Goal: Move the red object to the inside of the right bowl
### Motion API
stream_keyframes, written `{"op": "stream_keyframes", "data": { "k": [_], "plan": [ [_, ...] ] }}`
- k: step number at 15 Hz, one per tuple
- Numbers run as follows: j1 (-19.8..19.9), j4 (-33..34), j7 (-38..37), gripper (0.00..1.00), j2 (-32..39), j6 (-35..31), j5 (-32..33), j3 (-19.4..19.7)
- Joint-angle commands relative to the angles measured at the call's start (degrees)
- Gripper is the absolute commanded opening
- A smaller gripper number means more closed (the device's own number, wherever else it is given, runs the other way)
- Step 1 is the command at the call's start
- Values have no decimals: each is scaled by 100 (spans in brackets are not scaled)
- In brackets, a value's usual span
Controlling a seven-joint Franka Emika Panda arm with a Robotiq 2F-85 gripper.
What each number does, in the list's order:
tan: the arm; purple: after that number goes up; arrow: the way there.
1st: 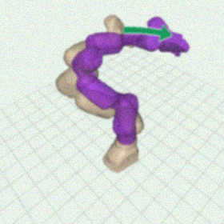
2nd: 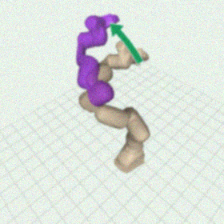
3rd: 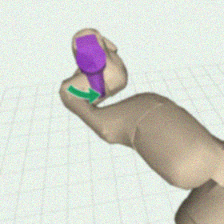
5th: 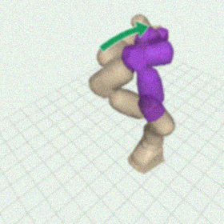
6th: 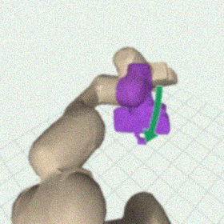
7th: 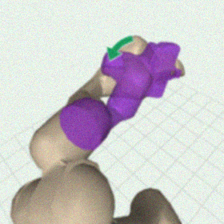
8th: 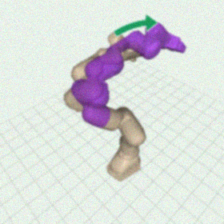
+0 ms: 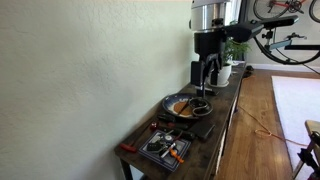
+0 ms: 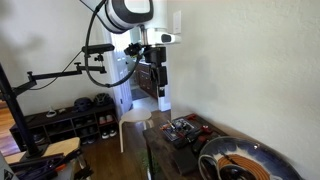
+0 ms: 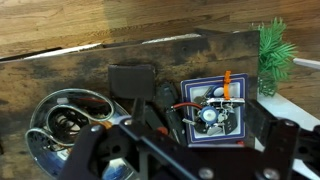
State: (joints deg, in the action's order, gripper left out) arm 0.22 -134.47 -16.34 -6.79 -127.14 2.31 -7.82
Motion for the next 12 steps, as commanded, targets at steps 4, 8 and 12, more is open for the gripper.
{"op": "stream_keyframes", "data": {
  "k": [4,8,12],
  "plan": [
    [-117,8,-9,100,-17,14,15,111],
    [-65,200,-246,100,331,-218,194,142],
    [-76,645,-614,100,891,-384,415,238]
  ]
}}
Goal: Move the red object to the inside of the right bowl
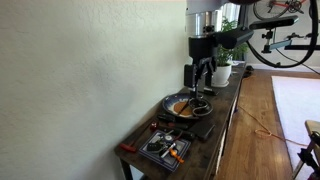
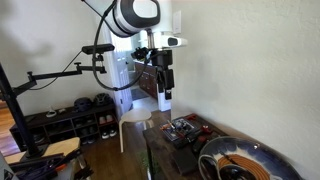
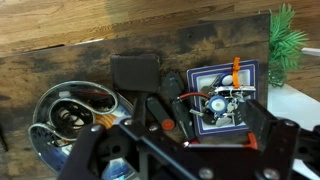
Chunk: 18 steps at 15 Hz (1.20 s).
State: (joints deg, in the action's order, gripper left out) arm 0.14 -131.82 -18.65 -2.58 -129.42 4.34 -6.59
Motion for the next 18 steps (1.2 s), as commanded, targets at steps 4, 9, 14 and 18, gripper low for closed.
{"op": "stream_keyframes", "data": {
  "k": [4,9,14,18],
  "plan": [
    [-154,1038,-1069,100,1244,-152,502,300],
    [-392,1757,-1587,100,1984,-81,354,555],
    [-565,2231,-2235,100,2458,-187,-48,679],
    [-577,2195,-2010,100,2458,-121,-50,701]
  ]
}}
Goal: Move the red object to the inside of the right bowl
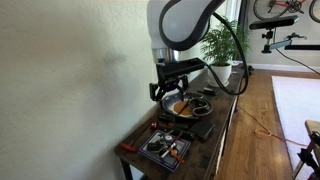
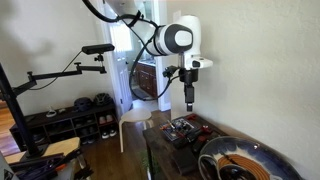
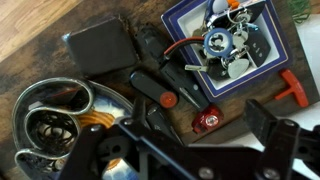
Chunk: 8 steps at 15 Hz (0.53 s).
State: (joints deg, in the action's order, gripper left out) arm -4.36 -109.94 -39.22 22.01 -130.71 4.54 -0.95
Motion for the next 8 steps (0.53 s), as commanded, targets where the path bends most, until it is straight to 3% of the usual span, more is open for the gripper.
{"op": "stream_keyframes", "data": {
  "k": [1,5,8],
  "plan": [
    [-127,7,51,100,-1,8,-69,140],
    [-125,7,57,100,-1,8,-68,151],
    [-25,111,-1,100,176,-125,-545,107]
  ]
}}
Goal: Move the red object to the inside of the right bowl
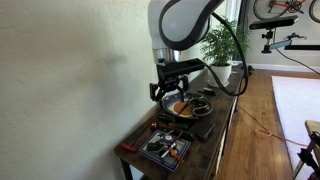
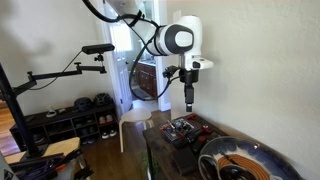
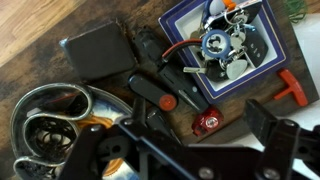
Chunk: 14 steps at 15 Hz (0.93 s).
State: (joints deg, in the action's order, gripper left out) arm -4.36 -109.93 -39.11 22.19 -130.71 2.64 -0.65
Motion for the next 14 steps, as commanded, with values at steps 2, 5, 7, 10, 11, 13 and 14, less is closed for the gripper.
{"op": "stream_keyframes", "data": {
  "k": [2,5,7,10,11,13,14],
  "plan": [
    [-31,191,-67,100,299,-229,-568,109],
    [-83,263,-159,100,503,-565,-702,184],
    [-162,309,-304,100,648,-834,-660,270],
    [-262,437,-626,100,911,-1167,-632,387],
    [-305,485,-733,100,998,-1237,-609,438],
    [-370,637,-925,100,1204,-1337,-594,512],
    [-409,713,-1022,100,1302,-1389,-573,557]
  ]
}}
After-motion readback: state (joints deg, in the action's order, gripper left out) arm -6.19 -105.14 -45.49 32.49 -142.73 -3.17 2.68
